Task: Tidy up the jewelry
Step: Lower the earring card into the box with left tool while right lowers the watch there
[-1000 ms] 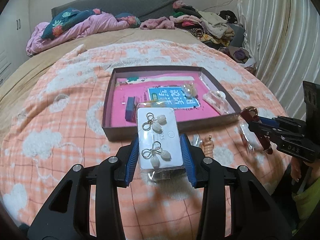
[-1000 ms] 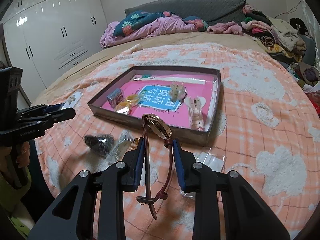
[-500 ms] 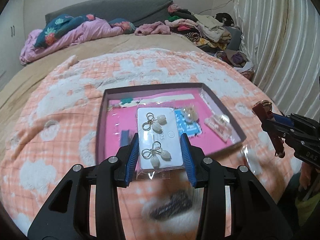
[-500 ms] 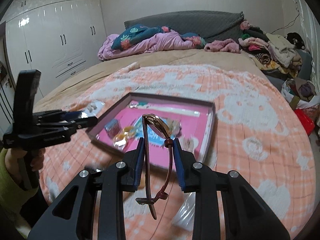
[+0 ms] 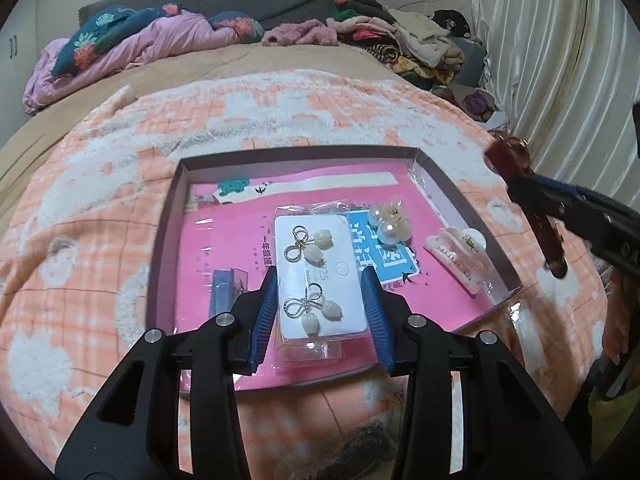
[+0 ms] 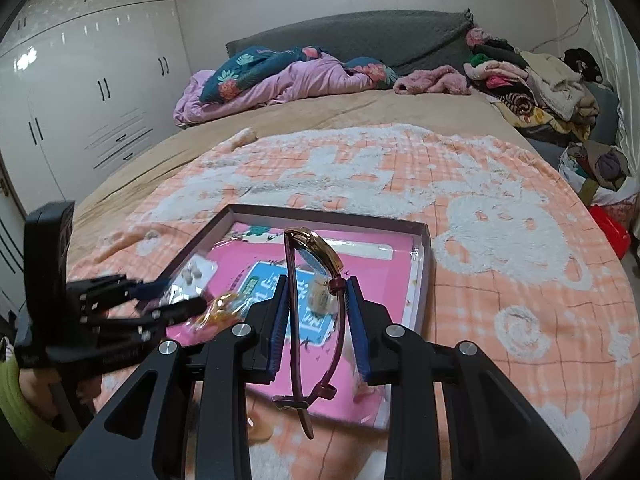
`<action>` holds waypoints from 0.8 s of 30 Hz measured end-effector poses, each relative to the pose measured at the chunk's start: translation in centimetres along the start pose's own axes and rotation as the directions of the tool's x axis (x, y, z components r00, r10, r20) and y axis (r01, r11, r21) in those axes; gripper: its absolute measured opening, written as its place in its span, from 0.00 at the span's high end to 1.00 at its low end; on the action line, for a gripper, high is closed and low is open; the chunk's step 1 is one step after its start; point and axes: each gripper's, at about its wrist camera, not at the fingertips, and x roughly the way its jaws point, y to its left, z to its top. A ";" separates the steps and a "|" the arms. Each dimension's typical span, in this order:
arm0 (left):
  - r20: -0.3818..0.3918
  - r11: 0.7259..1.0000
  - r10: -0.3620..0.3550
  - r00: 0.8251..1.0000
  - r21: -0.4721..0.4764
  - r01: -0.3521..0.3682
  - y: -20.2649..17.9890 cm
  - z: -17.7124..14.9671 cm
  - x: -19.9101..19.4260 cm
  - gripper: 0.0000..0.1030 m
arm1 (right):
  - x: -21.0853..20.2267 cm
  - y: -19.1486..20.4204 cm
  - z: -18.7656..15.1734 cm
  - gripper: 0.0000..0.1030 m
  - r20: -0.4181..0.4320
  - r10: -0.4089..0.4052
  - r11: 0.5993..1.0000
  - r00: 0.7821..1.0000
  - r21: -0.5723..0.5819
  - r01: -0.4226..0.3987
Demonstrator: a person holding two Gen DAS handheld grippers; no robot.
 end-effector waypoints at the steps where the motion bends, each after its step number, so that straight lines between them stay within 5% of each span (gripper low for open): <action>1: -0.002 1.000 0.001 1.000 0.003 -0.001 0.0 0.0 0.1 0.68 | 0.4 -0.1 0.2 0.74 -0.004 -0.002 1.000 1.000 0.001 0.002; 11: -0.016 0.999 0.028 0.999 0.017 -0.027 0.2 -0.4 1.1 0.63 | 4.2 -1.5 -1.0 0.74 -0.059 -0.037 0.999 0.998 0.031 0.039; 24: 0.039 0.999 0.050 0.998 -0.021 -0.049 1.2 -0.2 -1.3 0.43 | 4.9 -2.3 -1.9 0.67 -0.080 -0.053 0.997 0.995 0.049 0.057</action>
